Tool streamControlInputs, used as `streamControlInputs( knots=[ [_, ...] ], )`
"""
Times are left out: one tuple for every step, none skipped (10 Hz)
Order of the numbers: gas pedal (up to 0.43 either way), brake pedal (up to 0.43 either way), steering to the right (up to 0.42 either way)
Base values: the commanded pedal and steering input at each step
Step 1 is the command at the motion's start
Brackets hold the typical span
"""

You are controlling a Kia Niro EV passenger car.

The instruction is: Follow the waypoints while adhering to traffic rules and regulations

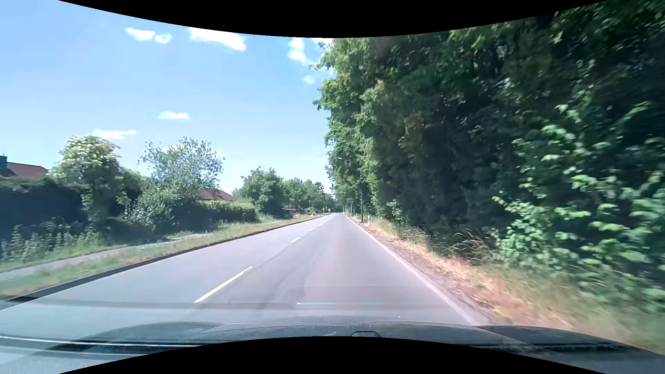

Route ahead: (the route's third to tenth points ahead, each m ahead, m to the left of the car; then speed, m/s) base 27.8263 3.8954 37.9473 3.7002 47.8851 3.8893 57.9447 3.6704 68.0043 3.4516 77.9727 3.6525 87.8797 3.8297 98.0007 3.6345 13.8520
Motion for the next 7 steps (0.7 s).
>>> streamControlInputs(
  knots=[
    [0.177,0.0,-0.003],
    [0.177,0.0,-0.003],
    [0.177,0.0,-0.003],
    [0.177,0.0,-0.003],
    [0.177,0.0,-0.003],
    [0.177,0.0,-0.003],
    [0.177,0.0,-0.003]
  ],
)
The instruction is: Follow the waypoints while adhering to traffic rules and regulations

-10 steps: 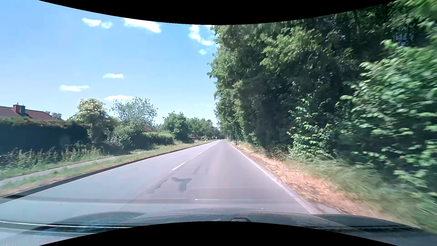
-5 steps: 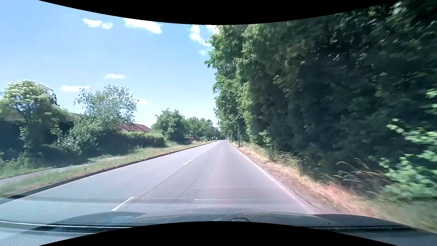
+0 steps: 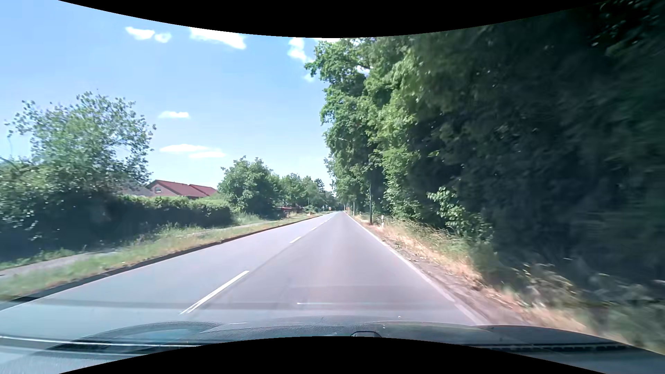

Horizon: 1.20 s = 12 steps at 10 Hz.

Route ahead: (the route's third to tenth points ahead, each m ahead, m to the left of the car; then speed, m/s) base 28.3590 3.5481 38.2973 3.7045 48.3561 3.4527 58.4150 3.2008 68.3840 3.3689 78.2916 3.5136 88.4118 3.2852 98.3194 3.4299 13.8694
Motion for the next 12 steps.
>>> streamControlInputs(
  knots=[
    [0.177,0.0,-0.003],
    [0.177,0.0,-0.003],
    [0.177,0.0,-0.003],
    [0.177,0.0,-0.003],
    [0.177,0.0,-0.003],
    [0.177,0.0,-0.003],
    [0.177,0.0,-0.003],
    [0.177,0.0,-0.003],
    [0.177,0.0,-0.002],
    [0.177,0.0,-0.002],
    [0.177,0.0,-0.001],
    [0.177,0.0,0.003]
  ],
)
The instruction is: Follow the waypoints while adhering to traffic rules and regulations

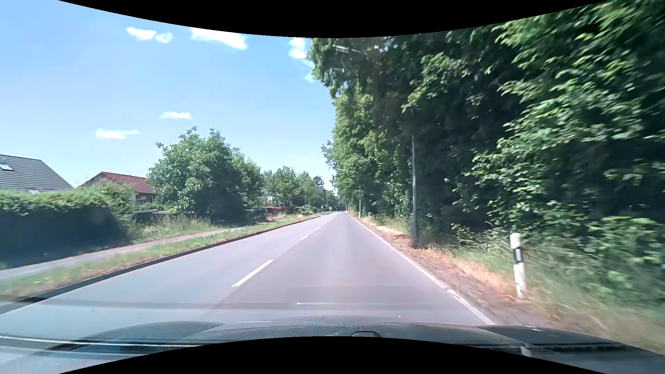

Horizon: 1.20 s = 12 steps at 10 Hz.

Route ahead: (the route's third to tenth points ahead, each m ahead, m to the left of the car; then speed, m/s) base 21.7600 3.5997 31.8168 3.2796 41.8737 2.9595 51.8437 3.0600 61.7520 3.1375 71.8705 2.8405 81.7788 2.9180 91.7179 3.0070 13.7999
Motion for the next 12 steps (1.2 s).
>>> streamControlInputs(
  knots=[
    [0.177,0.0,0.004],
    [0.177,0.0,0.001],
    [0.177,0.0,0.0],
    [0.177,0.0,0.0],
    [0.177,0.0,0.0],
    [0.177,0.0,0.0],
    [0.177,0.0,0.0],
    [0.177,0.0,0.0],
    [0.177,0.0,0.0],
    [0.177,0.0,-0.003],
    [0.177,0.0,-0.005],
    [0.177,0.0,-0.003]
  ],
)
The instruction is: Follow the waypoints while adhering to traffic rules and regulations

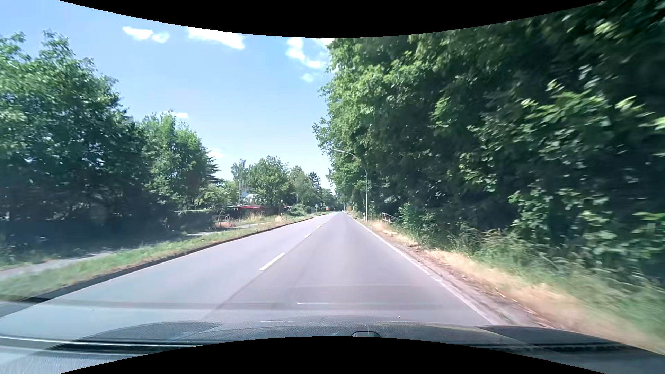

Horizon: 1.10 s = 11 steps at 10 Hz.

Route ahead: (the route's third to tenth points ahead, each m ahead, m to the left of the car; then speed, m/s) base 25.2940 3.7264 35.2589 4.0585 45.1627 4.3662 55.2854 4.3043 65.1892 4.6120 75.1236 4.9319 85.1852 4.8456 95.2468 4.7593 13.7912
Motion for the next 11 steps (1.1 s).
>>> streamControlInputs(
  knots=[
    [0.177,0.0,-0.001],
    [0.177,0.0,0.0],
    [0.177,0.0,-0.001],
    [0.177,0.0,-0.001],
    [0.177,0.0,-0.001],
    [0.177,0.0,-0.002],
    [0.177,0.0,-0.003],
    [0.177,0.0,-0.003],
    [0.177,0.0,-0.003],
    [0.177,0.0,-0.003],
    [0.177,0.0,-0.003]
  ],
)
